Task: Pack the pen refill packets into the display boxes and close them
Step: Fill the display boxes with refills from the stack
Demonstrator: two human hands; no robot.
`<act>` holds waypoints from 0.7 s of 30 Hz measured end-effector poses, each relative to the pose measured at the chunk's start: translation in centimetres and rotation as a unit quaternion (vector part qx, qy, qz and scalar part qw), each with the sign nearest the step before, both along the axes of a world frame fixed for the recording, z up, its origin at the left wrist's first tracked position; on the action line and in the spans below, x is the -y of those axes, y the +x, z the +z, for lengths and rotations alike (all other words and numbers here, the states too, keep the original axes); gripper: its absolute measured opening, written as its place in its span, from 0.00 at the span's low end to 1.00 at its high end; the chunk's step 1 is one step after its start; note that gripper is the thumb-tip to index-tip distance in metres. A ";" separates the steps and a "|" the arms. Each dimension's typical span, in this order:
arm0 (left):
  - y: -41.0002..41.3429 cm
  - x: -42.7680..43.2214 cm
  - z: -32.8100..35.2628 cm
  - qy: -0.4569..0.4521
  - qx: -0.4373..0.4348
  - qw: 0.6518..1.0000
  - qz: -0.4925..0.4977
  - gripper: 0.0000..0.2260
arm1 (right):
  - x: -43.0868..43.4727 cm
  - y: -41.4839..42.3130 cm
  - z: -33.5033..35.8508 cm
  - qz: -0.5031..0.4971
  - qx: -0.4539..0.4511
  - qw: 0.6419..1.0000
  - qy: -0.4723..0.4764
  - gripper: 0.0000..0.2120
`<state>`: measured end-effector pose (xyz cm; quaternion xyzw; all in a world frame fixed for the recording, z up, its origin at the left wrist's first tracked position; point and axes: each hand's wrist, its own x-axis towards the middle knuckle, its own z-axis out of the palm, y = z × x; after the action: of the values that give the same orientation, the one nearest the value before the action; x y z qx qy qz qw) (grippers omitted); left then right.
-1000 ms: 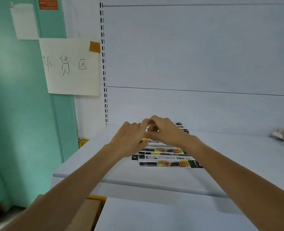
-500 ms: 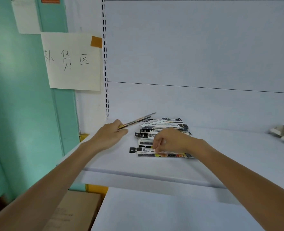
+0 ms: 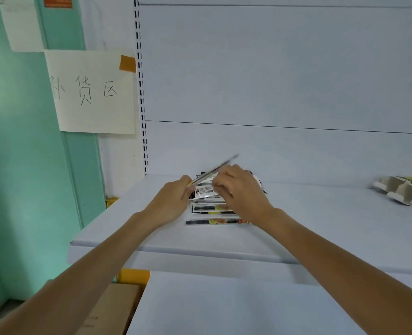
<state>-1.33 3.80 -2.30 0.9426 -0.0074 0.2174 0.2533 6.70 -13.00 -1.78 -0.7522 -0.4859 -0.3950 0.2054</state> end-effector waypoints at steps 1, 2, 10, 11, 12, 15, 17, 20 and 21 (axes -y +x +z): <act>0.1 0.1 0.2 -0.016 0.006 1.000 0.007 0.08 | 0.2 0.1 -0.1 -0.024 0.025 0.999 0.019 0.10; 0.2 0.1 0.4 -0.039 0.005 0.999 0.013 0.09 | 0.6 0.1 -0.3 -0.050 0.042 0.998 0.020 0.16; -0.2 1.3 -0.4 -0.003 -0.050 0.998 -0.025 0.10 | 3.7 0.7 -0.5 -0.145 -0.078 0.985 -0.057 0.37; -0.2 1.5 -0.4 0.001 -0.044 0.999 -0.021 0.10 | 4.0 0.5 -0.6 -0.133 -0.124 0.983 -0.033 0.36; -0.2 1.6 -0.4 -0.005 -0.033 0.999 -0.014 0.10 | 4.3 0.5 -0.6 -0.123 -0.164 0.979 0.003 0.36; 0.1 1.7 0.0 -0.069 -0.014 0.998 0.007 0.13 | 5.7 0.4 -0.7 -0.107 -0.264 0.959 0.017 0.37; 0.1 1.7 0.3 -0.096 -0.032 0.995 0.012 0.14 | 6.5 0.8 -1.1 -0.137 -0.253 0.954 -0.090 0.32; 0.3 1.8 0.4 -0.064 -0.055 0.996 0.006 0.14 | 6.7 1.2 -1.8 -0.151 -0.215 0.956 -0.133 0.19; 0.3 1.8 0.4 -0.051 -0.054 0.997 0.003 0.15 | 6.6 1.3 -1.8 -0.145 -0.209 0.958 -0.132 0.17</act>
<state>-1.00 1.97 -1.86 0.9388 0.0202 0.1672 0.3006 8.00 -19.56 -3.53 -0.9009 -0.3656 -0.1863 0.1417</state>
